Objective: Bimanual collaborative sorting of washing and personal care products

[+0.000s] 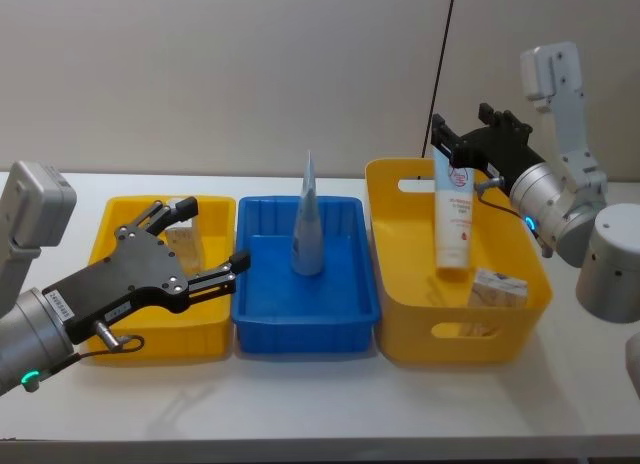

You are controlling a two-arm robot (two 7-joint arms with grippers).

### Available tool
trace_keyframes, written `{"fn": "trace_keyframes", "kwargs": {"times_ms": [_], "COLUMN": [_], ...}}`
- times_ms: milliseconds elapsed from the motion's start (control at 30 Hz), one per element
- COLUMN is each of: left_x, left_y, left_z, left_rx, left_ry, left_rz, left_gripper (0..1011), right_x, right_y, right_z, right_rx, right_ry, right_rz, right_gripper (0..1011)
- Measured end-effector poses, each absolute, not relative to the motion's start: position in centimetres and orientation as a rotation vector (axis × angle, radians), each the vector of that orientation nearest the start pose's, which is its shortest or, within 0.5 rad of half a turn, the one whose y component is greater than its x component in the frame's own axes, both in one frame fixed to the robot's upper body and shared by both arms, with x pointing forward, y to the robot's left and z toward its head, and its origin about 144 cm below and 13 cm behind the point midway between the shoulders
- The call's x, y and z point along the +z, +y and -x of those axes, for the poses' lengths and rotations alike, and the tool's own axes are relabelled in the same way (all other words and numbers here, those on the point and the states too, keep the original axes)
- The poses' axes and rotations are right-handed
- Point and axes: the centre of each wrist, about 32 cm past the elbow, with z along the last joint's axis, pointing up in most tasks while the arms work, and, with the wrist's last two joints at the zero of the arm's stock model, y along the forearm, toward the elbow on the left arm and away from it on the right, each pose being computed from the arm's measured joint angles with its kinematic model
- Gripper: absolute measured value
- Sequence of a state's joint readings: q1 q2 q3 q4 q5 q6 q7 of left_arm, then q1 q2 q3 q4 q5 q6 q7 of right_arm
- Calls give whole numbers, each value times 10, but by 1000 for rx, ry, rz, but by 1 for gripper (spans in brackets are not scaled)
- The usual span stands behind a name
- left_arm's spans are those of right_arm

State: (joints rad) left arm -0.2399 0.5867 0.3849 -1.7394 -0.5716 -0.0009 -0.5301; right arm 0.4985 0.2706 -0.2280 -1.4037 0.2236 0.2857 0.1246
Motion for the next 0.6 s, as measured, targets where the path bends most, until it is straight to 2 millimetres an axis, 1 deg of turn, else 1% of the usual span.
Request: {"fn": "trace_keyframes", "kwargs": {"times_ms": [33,100,167,233,267,400,600], "left_x": [1249,1249,1249,1249,1249,1249,1249], "left_y": [261,261,261,261,261,261,261], "left_z": [-489,-489,-489,-489,-489,-489,-489], "left_rx": [626,626,626,626,626,626,626], "left_ry": [-162,-162,-162,-162,-162,-162,-162], "left_rz": [56,56,56,56,56,56,56], "left_gripper": [1001,1001,1001,1001,1001,1001,1001], "right_x": [1273,1273,1273,1273,1273,1272,1272], "right_y": [-252,-252,-252,-252,-252,-252,-253], "right_z": [-579,-579,-579,-579,-580,-580,-580], "right_rx": [-1304,-1304,-1305,-1305,-1305,-1306,-1307], "right_ry": [-87,-87,-86,-86,-86,-86,-85], "right_rz": [109,110,111,113,113,115,116], "right_gripper": [749,781,860,895,946,1003,1003]}}
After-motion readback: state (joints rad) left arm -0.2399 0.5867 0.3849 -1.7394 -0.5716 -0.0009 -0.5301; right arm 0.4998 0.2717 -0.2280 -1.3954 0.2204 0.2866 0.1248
